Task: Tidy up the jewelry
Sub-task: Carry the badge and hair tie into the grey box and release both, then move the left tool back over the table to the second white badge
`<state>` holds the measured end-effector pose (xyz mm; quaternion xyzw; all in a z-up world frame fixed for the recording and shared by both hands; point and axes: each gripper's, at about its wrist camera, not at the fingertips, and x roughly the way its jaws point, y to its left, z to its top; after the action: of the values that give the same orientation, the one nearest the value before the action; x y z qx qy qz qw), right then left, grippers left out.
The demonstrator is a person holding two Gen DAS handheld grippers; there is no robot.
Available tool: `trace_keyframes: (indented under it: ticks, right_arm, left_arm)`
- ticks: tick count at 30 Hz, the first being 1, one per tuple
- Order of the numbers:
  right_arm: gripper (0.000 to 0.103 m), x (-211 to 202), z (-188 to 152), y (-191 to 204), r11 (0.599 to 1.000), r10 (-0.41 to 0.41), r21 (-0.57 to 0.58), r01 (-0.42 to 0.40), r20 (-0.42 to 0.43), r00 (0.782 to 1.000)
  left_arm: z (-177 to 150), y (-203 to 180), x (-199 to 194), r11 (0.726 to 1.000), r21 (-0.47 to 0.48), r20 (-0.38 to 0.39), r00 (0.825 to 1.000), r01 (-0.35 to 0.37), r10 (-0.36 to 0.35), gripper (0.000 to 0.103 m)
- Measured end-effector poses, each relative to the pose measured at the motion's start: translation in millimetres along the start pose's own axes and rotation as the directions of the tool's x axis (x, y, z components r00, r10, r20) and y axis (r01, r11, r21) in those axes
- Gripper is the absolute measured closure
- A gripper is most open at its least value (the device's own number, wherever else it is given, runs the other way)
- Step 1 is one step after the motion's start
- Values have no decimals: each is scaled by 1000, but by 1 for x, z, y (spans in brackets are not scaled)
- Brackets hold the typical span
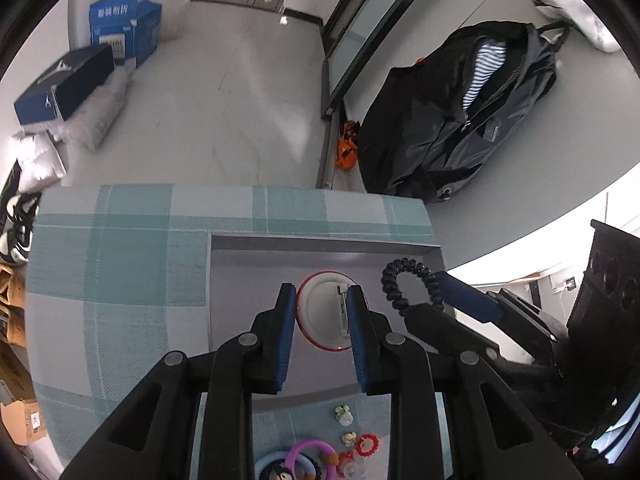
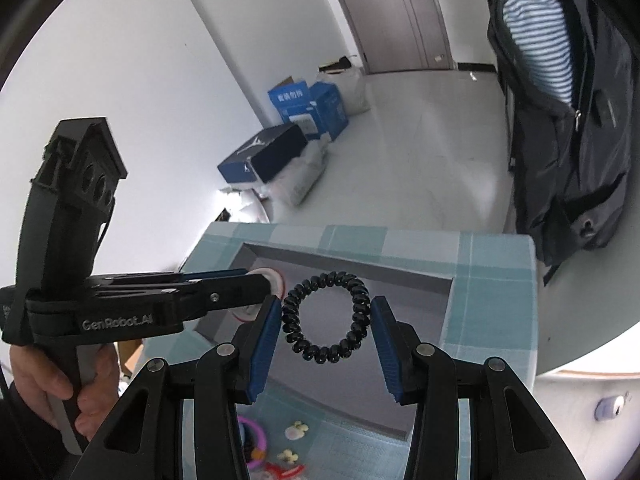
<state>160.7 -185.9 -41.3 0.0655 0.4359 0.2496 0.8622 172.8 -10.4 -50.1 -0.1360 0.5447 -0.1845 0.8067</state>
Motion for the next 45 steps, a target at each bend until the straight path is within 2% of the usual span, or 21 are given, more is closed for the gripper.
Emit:
trace_keyframes:
  ticks: [7, 10, 12, 14, 16, 17, 24, 26, 30, 39, 45]
  right_arm:
    - [56, 13, 3, 1, 1000, -1, -24, 1, -26, 1000]
    - [53, 16, 3, 1, 999, -19, -34, 18, -33, 999]
    - [50, 14, 2, 2, 998, -38, -51, 36, -26, 999]
    - [33, 7, 0, 4, 997, -38, -63, 37, -4, 999]
    - [22, -2, -1, 4, 997, -38, -69, 39, 21, 999]
    - [19, -6, -2, 5, 997, -40, -72, 43, 35, 999]
    - [17, -28, -8, 1, 997, -71, -40, 73, 50, 996]
    - [12, -37, -10, 1, 996, -77, -29, 79, 66, 995]
    - [5, -55, -14, 7, 996, -89, -22, 92, 106, 990]
    - [1, -88, -33, 18, 994, -106, 3, 107, 172, 979]
    - [0, -101, -59, 20, 993, -115, 21, 113, 193, 974]
  left_arm:
    - [12, 1, 10, 1000, -13, -25, 999, 28, -29, 83]
    - [16, 3, 16, 998, -38, -63, 996, 54, -56, 82]
    - [17, 5, 17, 997, -54, -87, 994, 58, -62, 73]
    - [16, 6, 12, 996, -58, -59, 995, 72, -75, 45]
    - [15, 7, 3, 994, -62, -20, 995, 93, -94, 36]
    - [15, 7, -1, 994, -62, -3, 996, 93, -93, 36]
    - [4, 4, -21, 999, -44, 47, 999, 14, -12, 36]
    - [-3, 1, -25, 999, -31, 65, 998, -19, 21, 36]
    - [-15, -10, -36, 997, 4, 94, 993, -74, 73, 36]
    - [-55, -27, -62, 986, 33, 161, 974, -163, 156, 35]
    - [-87, -35, -69, 978, 42, 166, 967, -205, 195, 35]
